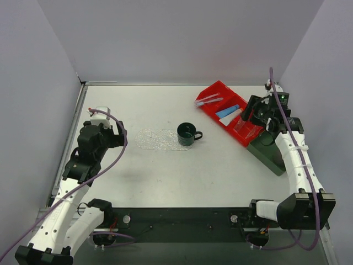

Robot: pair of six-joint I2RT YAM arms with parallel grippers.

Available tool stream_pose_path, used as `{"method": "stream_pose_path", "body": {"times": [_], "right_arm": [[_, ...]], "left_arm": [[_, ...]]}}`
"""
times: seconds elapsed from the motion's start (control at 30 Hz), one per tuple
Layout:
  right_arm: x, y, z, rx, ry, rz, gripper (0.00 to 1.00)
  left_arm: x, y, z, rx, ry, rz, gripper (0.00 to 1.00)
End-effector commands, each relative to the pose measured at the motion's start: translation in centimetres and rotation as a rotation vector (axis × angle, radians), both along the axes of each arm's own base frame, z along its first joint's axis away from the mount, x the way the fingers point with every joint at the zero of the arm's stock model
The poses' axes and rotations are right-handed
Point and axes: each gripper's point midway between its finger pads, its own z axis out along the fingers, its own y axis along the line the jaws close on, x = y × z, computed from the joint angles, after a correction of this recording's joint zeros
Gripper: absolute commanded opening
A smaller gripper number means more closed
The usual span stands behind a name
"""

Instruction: Prepare toiletry sets of a toothbrush and toothpaste on the tray

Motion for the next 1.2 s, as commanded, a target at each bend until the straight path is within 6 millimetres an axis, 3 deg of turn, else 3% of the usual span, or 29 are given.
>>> {"method": "stream_pose_path", "body": {"times": [0.0,0.23,0.63,0.83,1.17], "right_arm": [[0.3,-2.2,-0.1,0.059,0.023,-0.085,0.56],[2.9,-4.4,-0.9,0.055,0.056,-0.195,0.56],[7.8,-5.2,-3.4,0.151,0.084,-0.344,0.48],[8.6,-5.9,-5.7,0.133,0.134,-0.392,0.46],[9.9,-6.1,-6.9,0.141,0.158,-0.424,0.46]], "left_arm": [[0.4,-0.2,0.7,-0.012,-0.034,-0.001,0.97],[0.4,-0.1,0.6,-0.006,-0.032,0.000,0.97],[0.4,0.0,0.6,-0.005,-0.032,0.001,0.97],[0.4,-0.2,0.8,-0.008,-0.036,-0.006,0.97],[0.4,-0.2,0.8,-0.008,-0.039,-0.008,0.97]]}}
